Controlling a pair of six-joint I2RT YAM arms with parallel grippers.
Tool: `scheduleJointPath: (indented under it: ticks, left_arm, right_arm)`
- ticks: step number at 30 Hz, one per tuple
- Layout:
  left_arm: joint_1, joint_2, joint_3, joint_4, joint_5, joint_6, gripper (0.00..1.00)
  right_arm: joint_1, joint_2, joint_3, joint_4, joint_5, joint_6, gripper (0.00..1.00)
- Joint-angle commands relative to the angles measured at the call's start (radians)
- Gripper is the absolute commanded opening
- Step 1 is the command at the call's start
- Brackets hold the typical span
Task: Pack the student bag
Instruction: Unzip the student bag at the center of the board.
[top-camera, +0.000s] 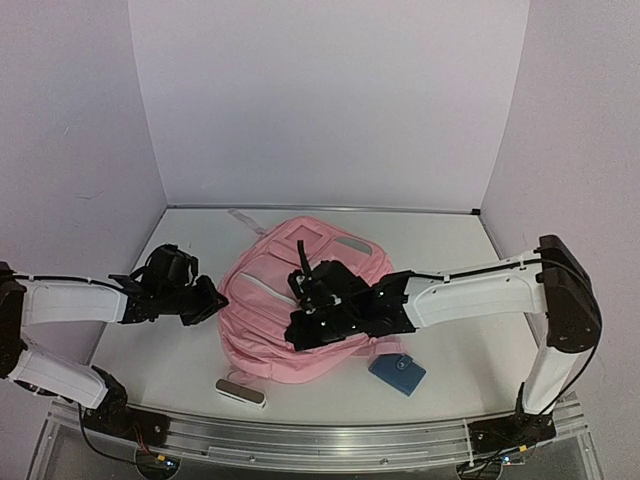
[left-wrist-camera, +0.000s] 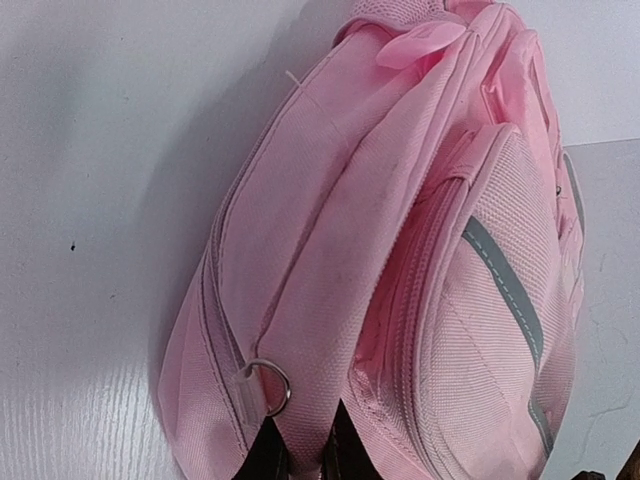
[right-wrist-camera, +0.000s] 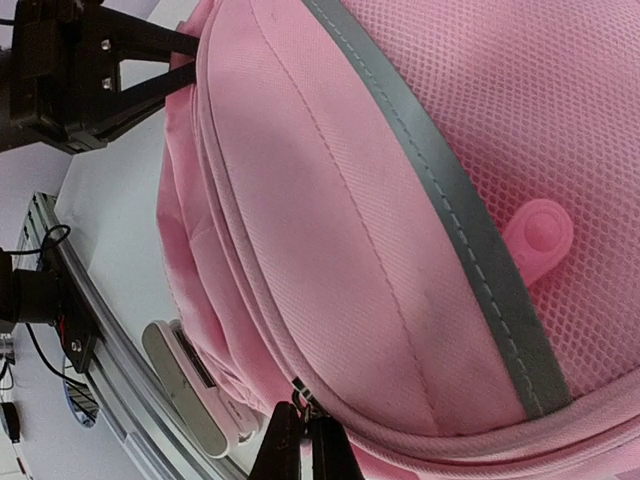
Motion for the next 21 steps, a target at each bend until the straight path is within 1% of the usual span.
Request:
scheduleJointPath:
  ticks: [1,5,10,14,18,21]
  left_arm:
    - [-0.047,-0.021,0.076,0.113,-0.026,0.054,0.00]
    - [-0.084,-0.012,0.078,0.148,-0.007,0.070,0.00]
    - [-0.110,-0.023,0.070,0.160,0.010,0.065,0.00]
    - [-0.129,-0.028,0.063,0.186,0.035,0.054,0.00]
    - [-0.167,-0.010,0.064,0.212,0.044,0.031,0.00]
    - [-0.207,0.015,0.051,0.273,0.034,-0.005,0.00]
  right_arm:
    - [0.021,0.053,0.101,0.021,0.023,0.099,0.00]
    - [0.020,0.088,0.148,0.022,0.087,0.163,0.00]
    - [0.008,0.127,0.196,0.024,0.179,0.205,0.00]
    - [-0.026,0.169,0.247,0.028,0.186,0.213,0.00]
    - [-0.047,0.191,0.294,0.039,0.156,0.207,0.00]
    - [-0.054,0.202,0.311,0.046,0.152,0.209,0.00]
